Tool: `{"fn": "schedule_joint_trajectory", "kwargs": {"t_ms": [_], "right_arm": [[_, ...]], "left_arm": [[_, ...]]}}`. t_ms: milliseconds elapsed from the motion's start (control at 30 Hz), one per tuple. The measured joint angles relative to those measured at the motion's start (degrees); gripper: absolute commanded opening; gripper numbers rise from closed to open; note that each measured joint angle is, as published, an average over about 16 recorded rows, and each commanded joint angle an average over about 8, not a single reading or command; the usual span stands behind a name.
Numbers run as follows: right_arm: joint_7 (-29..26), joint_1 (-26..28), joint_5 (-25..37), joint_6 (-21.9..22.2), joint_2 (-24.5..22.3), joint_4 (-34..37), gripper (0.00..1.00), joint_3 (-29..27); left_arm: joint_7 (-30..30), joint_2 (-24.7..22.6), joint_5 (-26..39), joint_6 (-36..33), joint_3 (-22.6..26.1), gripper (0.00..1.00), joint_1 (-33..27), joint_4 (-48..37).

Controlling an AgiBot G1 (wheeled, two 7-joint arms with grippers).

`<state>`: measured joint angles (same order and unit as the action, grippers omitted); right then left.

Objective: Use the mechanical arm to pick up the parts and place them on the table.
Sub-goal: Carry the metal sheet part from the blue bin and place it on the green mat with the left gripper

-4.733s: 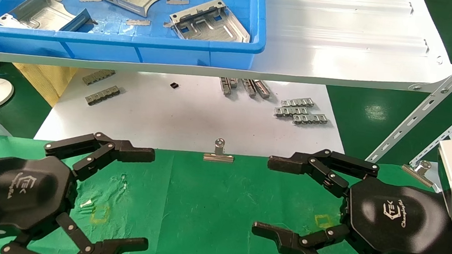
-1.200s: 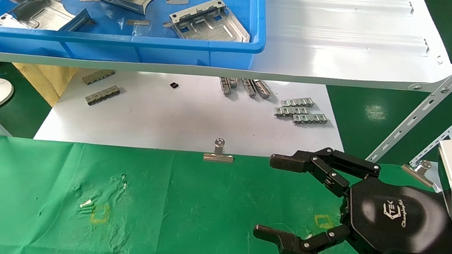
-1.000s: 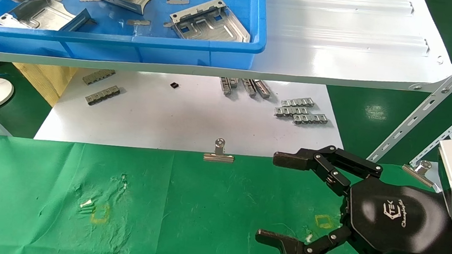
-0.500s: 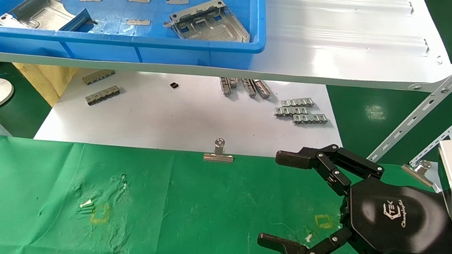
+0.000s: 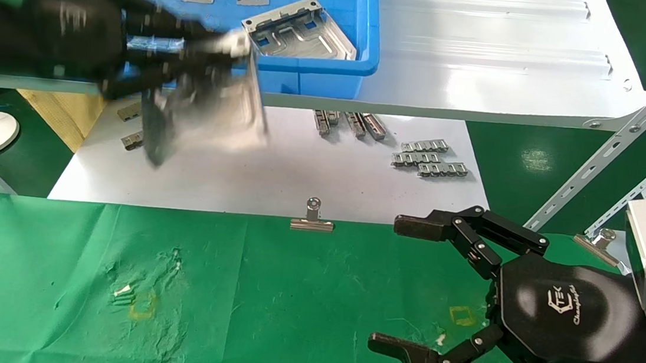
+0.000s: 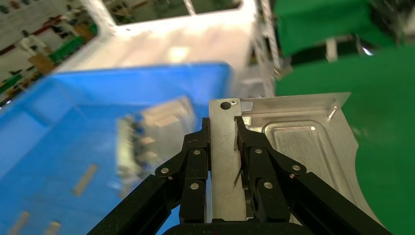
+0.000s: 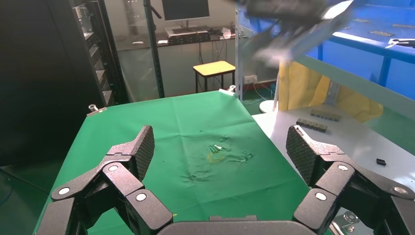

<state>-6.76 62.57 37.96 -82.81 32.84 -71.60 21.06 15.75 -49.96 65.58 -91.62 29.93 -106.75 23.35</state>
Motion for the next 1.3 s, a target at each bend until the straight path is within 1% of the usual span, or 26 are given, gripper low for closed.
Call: {"fn": "schedule_joint_trajectory", "kwargs": {"t_ms": [167,300,433,667,700,933,967,1167,1300], "right_arm": [[0.0,0.0,0.0,0.0,0.0,0.0,1.0,0.0],[0.0,0.0,0.0,0.0,0.0,0.0,1.0,0.0],[0.0,0.0,0.0,0.0,0.0,0.0,1.0,0.0],[0.0,0.0,0.0,0.0,0.0,0.0,1.0,0.0],[0.0,0.0,0.0,0.0,0.0,0.0,1.0,0.0],[0.0,0.0,0.0,0.0,0.0,0.0,1.0,0.0],[0.0,0.0,0.0,0.0,0.0,0.0,1.0,0.0],[0.0,0.0,0.0,0.0,0.0,0.0,1.0,0.0],[0.0,0.0,0.0,0.0,0.0,0.0,1.0,0.0]], "left_arm": [[4.1,5.1,-4.7,0.0,4.2,0.0,8.2,8.0],[8.4,7.8,-6.9,0.9,7.6,0.0,14.0,10.8],[14.1,8.3,-6.8,1.8,10.3,0.0,17.8,9.4],[25.1,5.7,-3.4,3.2,12.9,0.01,20.2,1.4],[26.5,5.4,-3.1,3.4,13.1,0.07,20.3,0.2],[33.9,3.2,-1.3,4.8,13.8,0.93,19.6,-7.3],[34.6,3.0,-1.2,4.9,13.9,1.0,19.4,-8.1],[37.8,2.0,-0.9,4.6,13.9,1.0,18.0,-12.2],[37.8,1.7,-1.6,3.5,13.6,1.0,17.4,-14.1]]}}
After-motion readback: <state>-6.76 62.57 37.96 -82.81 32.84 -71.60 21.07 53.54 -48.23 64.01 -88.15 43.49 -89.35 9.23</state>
